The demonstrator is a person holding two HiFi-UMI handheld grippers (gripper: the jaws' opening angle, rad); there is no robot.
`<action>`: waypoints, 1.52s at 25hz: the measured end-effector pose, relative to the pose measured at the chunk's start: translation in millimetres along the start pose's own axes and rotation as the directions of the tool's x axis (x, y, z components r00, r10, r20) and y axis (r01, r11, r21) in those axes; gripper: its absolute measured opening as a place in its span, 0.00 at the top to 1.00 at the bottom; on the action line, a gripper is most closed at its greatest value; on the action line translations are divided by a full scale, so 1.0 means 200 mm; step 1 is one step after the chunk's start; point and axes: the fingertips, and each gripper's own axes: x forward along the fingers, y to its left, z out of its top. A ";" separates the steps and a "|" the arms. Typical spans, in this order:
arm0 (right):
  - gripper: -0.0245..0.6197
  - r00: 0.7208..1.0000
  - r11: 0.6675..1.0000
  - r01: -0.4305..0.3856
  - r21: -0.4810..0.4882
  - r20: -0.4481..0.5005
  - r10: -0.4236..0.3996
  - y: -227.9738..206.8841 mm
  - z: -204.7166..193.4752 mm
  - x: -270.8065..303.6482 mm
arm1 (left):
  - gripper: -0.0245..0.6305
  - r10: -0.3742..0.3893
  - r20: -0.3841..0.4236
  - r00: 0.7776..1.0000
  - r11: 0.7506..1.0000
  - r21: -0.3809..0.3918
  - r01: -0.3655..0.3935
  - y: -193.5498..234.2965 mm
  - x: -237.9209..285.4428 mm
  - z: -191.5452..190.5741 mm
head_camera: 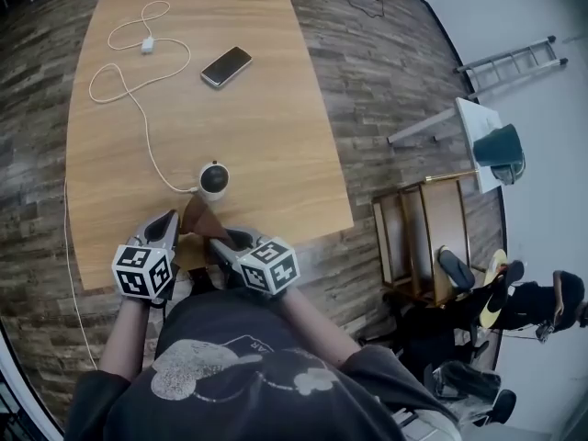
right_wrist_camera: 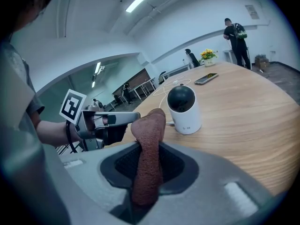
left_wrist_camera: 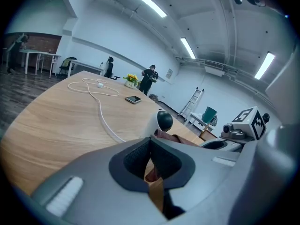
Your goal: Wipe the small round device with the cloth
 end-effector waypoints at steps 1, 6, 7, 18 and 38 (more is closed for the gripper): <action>0.84 1.000 1.000 -0.006 -0.005 -0.001 0.006 0.00 0.00 -0.01 | 0.93 0.003 0.010 1.000 1.000 0.001 -0.003 -0.02 0.00 0.01; 0.84 0.999 0.999 -0.039 -0.032 0.018 0.039 -0.03 0.00 -0.08 | 0.93 0.047 0.058 0.997 0.999 -0.008 -0.047 -0.11 -0.06 0.00; 0.84 0.998 0.998 -0.046 -0.033 0.030 0.047 -0.03 0.00 -0.11 | 0.93 0.058 0.064 0.996 0.998 -0.010 -0.057 -0.14 -0.08 -0.01; 0.84 0.993 0.997 -0.071 -0.038 0.091 0.074 -0.13 -0.23 -0.55 | 0.93 0.140 0.127 0.982 0.990 -0.029 -0.138 -0.58 -0.23 -0.23; 0.84 0.990 0.997 -0.078 0.020 0.122 0.075 -0.16 -0.81 -1.10 | 0.93 0.154 0.171 0.973 0.988 -0.008 -0.155 -1.22 -0.55 -0.62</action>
